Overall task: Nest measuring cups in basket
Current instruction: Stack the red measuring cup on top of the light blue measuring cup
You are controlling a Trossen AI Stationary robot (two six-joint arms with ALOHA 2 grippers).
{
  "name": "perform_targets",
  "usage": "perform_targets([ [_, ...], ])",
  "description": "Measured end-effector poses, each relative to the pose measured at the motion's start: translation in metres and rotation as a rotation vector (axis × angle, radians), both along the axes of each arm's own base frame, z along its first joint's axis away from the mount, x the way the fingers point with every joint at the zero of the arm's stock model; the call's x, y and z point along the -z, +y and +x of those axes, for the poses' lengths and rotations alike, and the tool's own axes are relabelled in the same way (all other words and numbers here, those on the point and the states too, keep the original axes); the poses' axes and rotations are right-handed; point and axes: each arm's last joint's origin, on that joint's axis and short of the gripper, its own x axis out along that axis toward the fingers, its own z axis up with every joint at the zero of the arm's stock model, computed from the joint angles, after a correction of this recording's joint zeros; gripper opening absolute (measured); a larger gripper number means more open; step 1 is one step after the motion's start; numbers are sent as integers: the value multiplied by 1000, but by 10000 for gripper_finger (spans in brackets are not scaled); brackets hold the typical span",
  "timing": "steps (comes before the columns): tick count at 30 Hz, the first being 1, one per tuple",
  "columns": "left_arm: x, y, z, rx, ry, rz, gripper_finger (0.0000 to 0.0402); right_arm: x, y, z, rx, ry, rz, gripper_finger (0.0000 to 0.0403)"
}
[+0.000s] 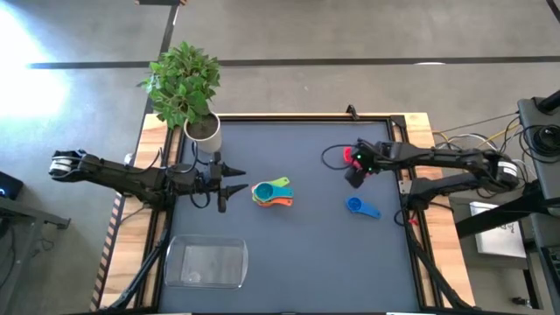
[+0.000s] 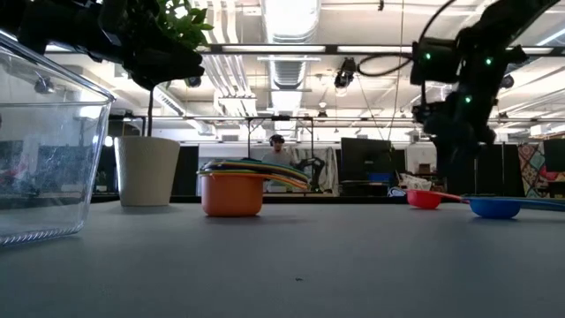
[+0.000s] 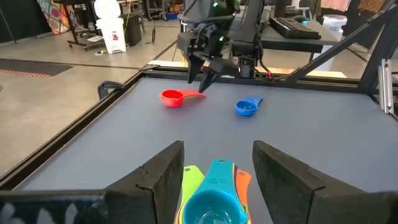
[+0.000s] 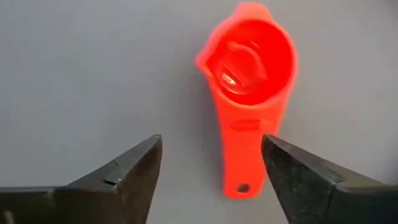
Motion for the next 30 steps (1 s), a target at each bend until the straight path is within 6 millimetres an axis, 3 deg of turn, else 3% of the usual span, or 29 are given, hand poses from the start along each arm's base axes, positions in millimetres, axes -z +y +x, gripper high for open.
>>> perform_targets([
  [8,0,0,0,-1,-2,5,174,18,-19,-12,89,35,-17,320],
  [16,0,0,0,-1,-2,5,174,37,-39,-10,79,99,3,328],
  [20,0,0,0,-1,-2,5,174,43,-42,-7,57,95,21,292],
  [26,0,0,0,-1,-3,5,174,41,-42,-5,23,72,20,165],
  [30,0,0,0,-2,-3,5,174,33,-42,-6,19,32,-1,154],
])
